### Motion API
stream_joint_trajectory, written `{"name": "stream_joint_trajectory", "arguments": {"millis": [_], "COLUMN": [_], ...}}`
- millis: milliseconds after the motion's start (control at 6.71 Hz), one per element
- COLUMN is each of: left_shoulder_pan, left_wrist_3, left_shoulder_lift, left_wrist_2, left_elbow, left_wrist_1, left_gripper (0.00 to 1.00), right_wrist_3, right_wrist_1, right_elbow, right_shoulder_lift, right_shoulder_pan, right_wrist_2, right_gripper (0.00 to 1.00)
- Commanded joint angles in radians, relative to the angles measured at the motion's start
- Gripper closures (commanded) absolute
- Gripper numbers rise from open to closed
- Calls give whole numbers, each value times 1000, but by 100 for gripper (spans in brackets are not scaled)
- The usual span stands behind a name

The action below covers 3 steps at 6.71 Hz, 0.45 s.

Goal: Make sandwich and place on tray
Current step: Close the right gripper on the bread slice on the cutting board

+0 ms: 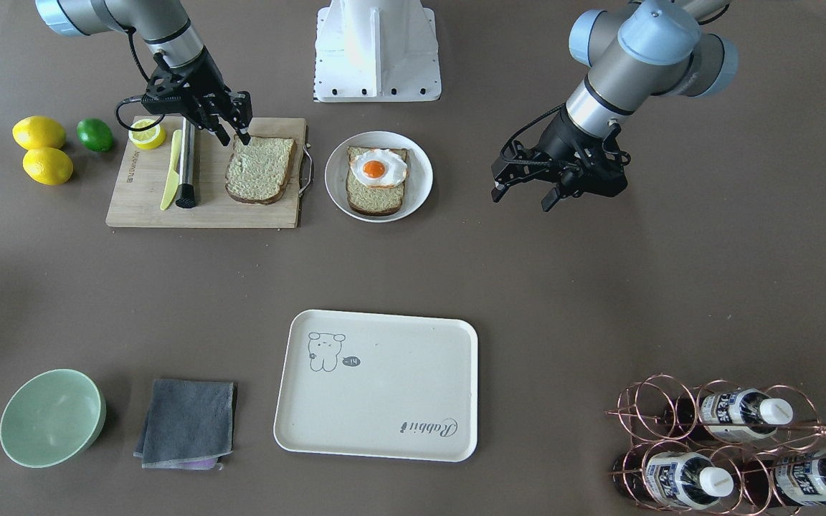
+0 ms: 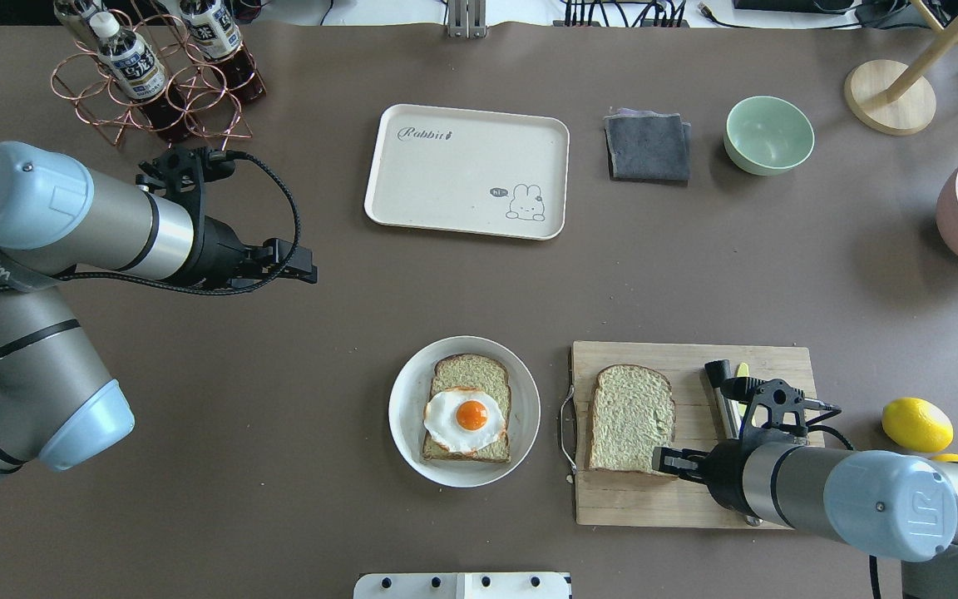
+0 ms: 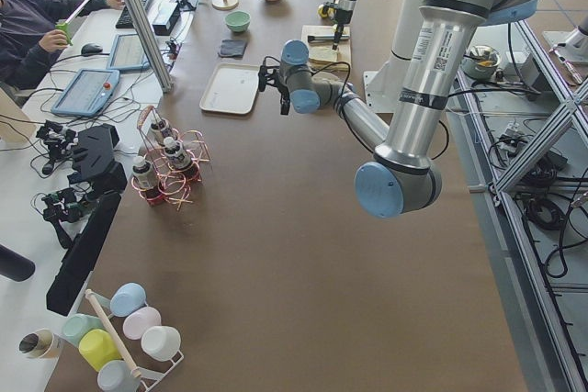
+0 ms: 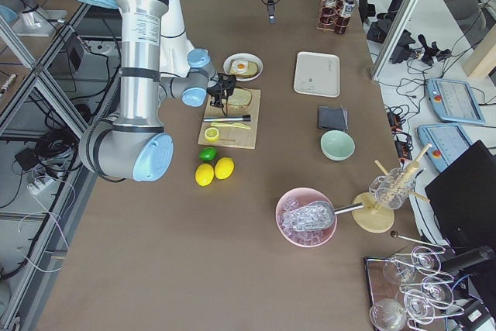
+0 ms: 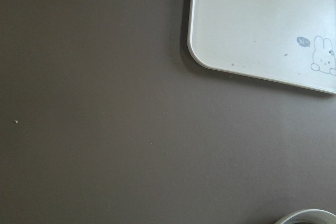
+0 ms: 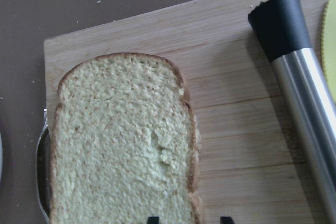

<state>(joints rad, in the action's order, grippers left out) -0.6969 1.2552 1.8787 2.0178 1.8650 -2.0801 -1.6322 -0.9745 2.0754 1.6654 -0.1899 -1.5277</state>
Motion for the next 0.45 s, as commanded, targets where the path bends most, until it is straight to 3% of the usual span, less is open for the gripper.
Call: {"name": "stream_joint_trajectory", "arguments": {"millis": [0, 298], "left_shoulder_pan": [-1, 1], "left_wrist_3": [1, 1], "left_shoulder_lift": [-1, -3], "left_wrist_2": [-1, -1], "left_elbow": [8, 8], "left_wrist_1": [0, 0], "left_gripper": [2, 2], "right_wrist_3": [2, 0], "right_wrist_1": [0, 0], "right_elbow": [-5, -17], "right_shoulder_lift": [-4, -13], "right_shoulder_pan": [9, 21], "right_wrist_2": [1, 6], "right_gripper": [51, 51]}}
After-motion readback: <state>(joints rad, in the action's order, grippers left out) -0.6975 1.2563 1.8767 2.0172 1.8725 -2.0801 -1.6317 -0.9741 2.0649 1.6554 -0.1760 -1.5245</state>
